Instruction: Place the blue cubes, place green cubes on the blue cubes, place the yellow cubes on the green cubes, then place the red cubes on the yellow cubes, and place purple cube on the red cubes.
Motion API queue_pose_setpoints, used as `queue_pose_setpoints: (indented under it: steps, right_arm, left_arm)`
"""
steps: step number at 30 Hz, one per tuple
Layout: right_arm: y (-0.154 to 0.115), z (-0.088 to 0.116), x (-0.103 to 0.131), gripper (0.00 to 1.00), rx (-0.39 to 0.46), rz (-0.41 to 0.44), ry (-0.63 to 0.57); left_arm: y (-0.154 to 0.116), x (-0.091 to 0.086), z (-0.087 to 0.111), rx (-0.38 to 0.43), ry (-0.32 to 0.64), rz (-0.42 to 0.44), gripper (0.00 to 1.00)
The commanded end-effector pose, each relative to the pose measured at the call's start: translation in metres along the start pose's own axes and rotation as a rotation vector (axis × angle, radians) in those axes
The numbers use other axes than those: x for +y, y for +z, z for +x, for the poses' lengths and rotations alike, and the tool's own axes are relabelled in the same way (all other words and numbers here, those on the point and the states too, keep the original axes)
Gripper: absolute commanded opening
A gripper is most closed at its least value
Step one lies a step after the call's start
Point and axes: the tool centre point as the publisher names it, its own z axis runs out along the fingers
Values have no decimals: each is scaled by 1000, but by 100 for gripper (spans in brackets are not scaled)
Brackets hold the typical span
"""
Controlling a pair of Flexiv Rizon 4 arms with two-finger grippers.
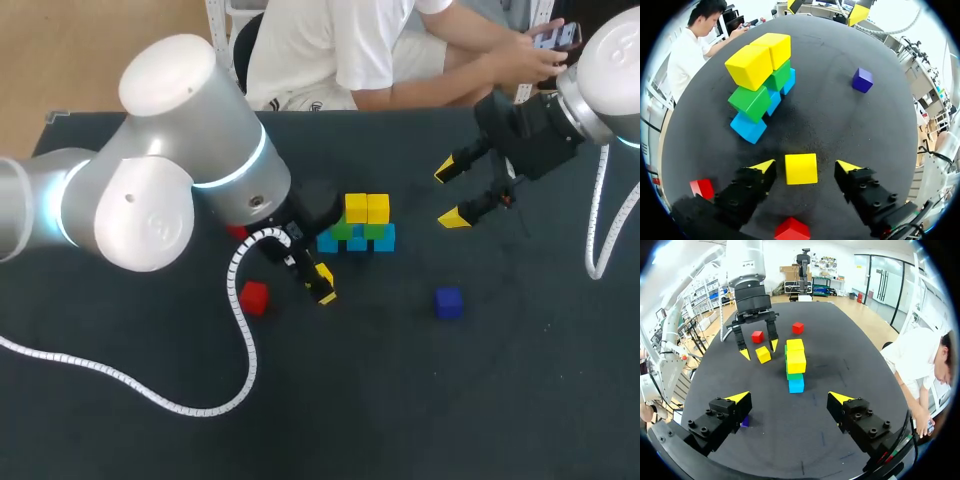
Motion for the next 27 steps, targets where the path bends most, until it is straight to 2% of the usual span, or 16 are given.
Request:
queue_pose_setpoints:
  steps: [1, 14, 15, 18, 19, 27]
  right_arm:
    - [0, 0, 0, 100, -2, 1, -1]
    - [0, 0, 0, 100, -2, 1, -1]
    - [0, 0, 0, 100, -2, 1, -1]
    - [0, 0, 0, 100, -2, 1, -1]
    - [0, 0, 0, 100, -2, 1, -1]
    - [0, 0, 0, 100, -2, 1, -1]
  left_arm:
    - [0, 2, -1, 2, 4, 8, 49]
    - [9, 2, 0, 0, 9, 29, 36]
    - [9, 2, 0, 0, 9, 30, 33]
    - [8, 1, 0, -4, 13, 30, 11]
    - [7, 1, 0, -7, 15, 27, 0]
    - [-8, -2, 0, -56, 53, 14, 0]
